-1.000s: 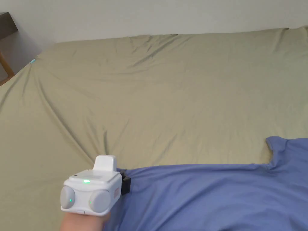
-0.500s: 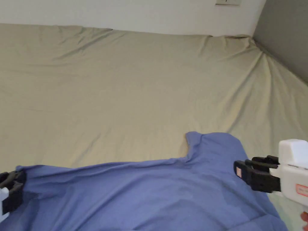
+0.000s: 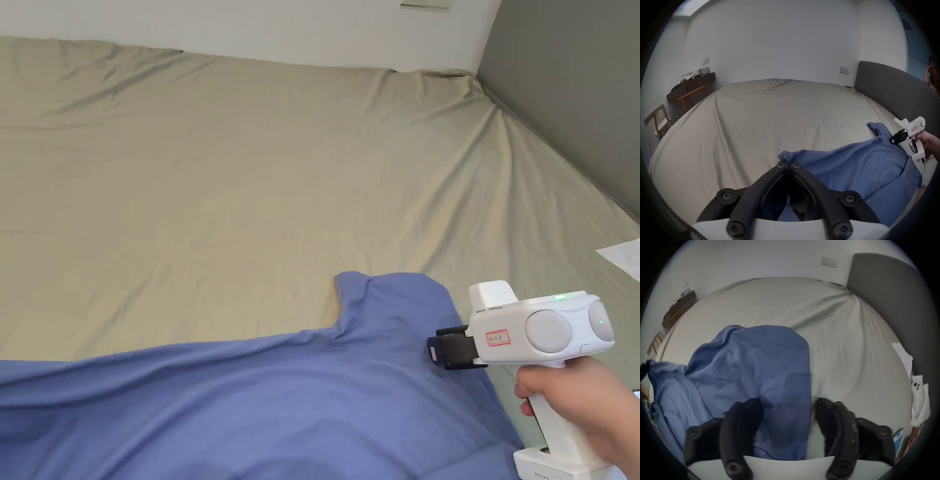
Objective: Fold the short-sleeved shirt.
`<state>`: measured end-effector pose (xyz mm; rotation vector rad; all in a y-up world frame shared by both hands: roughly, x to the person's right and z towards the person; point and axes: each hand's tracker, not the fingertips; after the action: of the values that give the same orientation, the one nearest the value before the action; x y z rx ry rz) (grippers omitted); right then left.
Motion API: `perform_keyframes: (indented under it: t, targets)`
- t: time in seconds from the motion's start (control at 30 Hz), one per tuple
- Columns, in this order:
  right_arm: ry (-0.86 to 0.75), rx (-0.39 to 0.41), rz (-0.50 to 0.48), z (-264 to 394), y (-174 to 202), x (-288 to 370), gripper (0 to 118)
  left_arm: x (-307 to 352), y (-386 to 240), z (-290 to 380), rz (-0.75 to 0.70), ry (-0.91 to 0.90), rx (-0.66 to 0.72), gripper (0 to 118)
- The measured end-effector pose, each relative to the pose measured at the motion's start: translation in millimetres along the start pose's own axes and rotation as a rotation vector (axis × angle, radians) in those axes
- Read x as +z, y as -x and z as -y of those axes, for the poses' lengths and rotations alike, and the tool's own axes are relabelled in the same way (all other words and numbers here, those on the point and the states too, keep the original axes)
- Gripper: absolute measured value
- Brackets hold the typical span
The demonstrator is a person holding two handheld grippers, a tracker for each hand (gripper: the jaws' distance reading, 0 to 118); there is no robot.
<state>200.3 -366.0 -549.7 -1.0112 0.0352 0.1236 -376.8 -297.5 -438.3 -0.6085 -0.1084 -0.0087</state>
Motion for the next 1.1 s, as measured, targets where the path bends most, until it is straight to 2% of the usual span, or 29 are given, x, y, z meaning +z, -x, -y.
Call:
perform_keyframes:
  t: [0.03, 0.07, 0.1, 0.13, 0.2, 0.27, 0.43, 0.57, 0.7, 0.83, 0.97, 1.1]
  targets:
    - [-0.016, 0.009, -0.013, 3.2, 1.1, 3.8, 11, -1.2, -1.5, 1.7, 0.005, 0.004, -0.004, 0]
    - [-0.027, 0.002, -0.046, 6.9, 5.1, 8.0, 3, -0.6, -4.5, 3.4, 0.009, 0.007, -0.010, 0]
    - [-0.024, -0.023, -0.095, 9.2, 8.0, 9.8, 3, 0.7, -7.1, 4.5, 0.012, 0.006, -0.013, 0]
    - [-0.019, -0.018, -0.046, 10.7, 13.2, 13.3, 3, 2.5, -9.6, 5.0, 0.015, 0.003, -0.016, 0]
    - [-0.033, 0.061, -0.032, 15.3, 22.3, 19.9, 3, 4.8, -11.4, 3.4, 0.022, -0.007, -0.016, 0]
    - [-0.106, 0.029, -0.009, 15.6, 23.8, 37.3, 3, 9.5, -11.1, -2.3, 0.023, -0.026, -0.009, 0]
    - [-0.307, -0.092, -0.043, 4.0, 11.0, 105.7, 3, 28.2, 5.8, -33.3, 0.021, -0.111, 0.062, 0]
    - [-0.443, -0.109, -0.078, 8.9, 9.1, 168.2, 3, 58.4, 16.5, -50.6, 0.026, -0.186, 0.094, 0]
    - [-0.481, -0.083, -0.103, 34.1, 17.4, 215.3, 3, 85.7, 26.6, -49.2, 0.062, -0.208, 0.115, 0]
    - [-0.423, -0.033, -0.161, 83.2, 23.0, 245.0, 3, 107.5, 35.5, -20.6, 0.099, -0.136, 0.079, 0]
    - [-0.291, 0.048, -0.155, 136.6, 32.7, 254.9, 3, 120.1, 45.0, 20.0, 0.088, -0.041, -0.030, 0]
    - [-0.129, 0.135, -0.152, 179.8, 44.0, 245.2, 3, 115.2, 61.3, 62.0, 0.127, 0.101, 0.012, 0]
